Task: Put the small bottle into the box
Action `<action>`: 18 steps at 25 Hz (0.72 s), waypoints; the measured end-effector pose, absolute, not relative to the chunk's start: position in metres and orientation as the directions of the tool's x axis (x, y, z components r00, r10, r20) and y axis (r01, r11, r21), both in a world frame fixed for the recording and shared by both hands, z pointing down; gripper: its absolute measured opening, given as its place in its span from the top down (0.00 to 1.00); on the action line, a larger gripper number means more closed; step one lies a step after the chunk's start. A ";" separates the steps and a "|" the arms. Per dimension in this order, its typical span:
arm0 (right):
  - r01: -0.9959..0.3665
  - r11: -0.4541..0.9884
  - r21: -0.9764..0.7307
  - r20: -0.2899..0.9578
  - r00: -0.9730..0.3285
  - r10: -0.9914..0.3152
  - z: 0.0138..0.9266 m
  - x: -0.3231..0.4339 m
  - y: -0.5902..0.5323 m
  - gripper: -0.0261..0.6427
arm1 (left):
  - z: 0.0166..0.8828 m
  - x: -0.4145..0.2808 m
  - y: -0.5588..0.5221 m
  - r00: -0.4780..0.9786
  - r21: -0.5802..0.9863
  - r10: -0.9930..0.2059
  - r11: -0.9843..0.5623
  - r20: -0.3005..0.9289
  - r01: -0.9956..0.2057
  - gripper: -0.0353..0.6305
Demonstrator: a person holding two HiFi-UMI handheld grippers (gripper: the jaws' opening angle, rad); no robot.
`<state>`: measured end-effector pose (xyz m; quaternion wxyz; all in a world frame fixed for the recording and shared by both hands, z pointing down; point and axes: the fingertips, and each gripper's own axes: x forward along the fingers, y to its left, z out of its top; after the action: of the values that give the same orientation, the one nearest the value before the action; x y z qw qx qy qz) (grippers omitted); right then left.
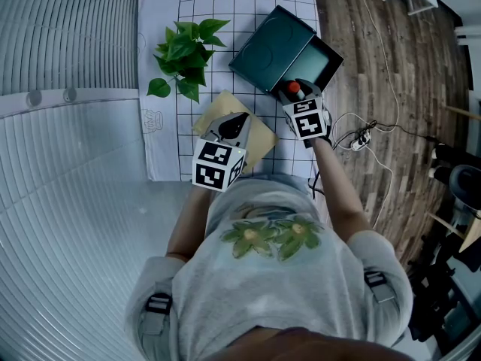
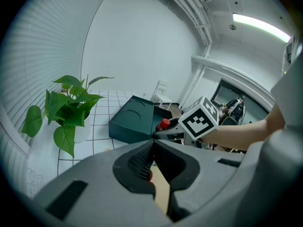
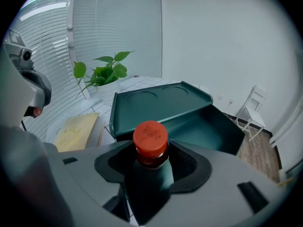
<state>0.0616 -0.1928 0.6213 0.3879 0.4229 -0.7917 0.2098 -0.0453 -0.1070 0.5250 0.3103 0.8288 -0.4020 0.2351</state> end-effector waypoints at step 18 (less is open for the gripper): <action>-0.827 0.561 -0.013 0.783 -0.358 -0.509 0.613 0.063 -0.191 0.63 | 0.518 -0.042 -0.106 0.573 0.319 -0.525 -0.498 0.629 -0.806 0.94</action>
<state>0.0626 -0.1908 0.6132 0.3814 0.4191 -0.7970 0.2090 -0.0415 -0.1062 0.5176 0.3024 0.8338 -0.3993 0.2322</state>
